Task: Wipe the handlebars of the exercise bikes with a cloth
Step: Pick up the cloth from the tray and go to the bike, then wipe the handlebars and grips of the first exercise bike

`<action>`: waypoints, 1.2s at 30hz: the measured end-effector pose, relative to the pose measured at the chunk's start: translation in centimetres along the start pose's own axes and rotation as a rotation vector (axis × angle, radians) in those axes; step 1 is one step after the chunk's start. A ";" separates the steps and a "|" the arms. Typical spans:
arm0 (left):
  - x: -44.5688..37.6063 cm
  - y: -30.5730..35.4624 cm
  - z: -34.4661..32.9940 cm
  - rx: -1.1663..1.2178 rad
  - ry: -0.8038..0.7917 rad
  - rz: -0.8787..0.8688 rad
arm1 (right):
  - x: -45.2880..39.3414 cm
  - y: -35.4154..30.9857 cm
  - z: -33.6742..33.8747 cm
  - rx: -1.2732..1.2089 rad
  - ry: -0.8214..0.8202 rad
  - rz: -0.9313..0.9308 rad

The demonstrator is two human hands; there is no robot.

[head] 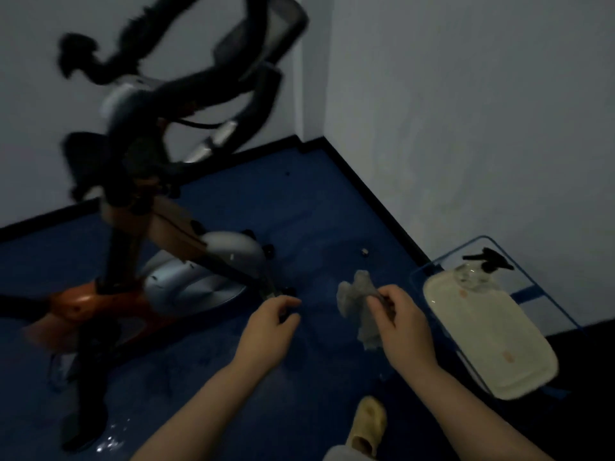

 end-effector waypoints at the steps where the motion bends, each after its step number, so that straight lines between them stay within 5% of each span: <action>1: 1.0 -0.7 2.1 0.006 0.015 -0.013 | 1.1 -2.1 -1.3 -0.028 0.006 0.020; 11: 7.2 -4.1 22.6 0.059 0.226 -0.148 | 9.2 -18.4 -10.3 -0.342 0.068 0.086; 23: 0.7 -0.3 33.6 0.119 0.448 -0.311 | 2.9 -32.8 -11.8 -0.472 0.153 0.313; 29: -3.8 -1.1 36.2 0.165 0.488 -0.288 | -1.5 -40.6 -15.3 -0.250 0.175 0.548; 33: -5.6 -2.7 37.0 0.209 0.457 -0.285 | -2.5 -41.1 -20.1 0.145 0.049 0.567; 36: -7.0 -4.0 37.8 0.247 0.427 -0.306 | -2.3 -41.1 -20.2 0.186 0.105 0.582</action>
Point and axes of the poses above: each hand's wrist, its own x-axis away from the middle knuckle, its own z-axis out of the back of the hand, y = z × x, the point moved 5 cm from there along -x, towards the middle knuckle, and after that the axes turned 12 degrees about -z, right-handed, at the moved point
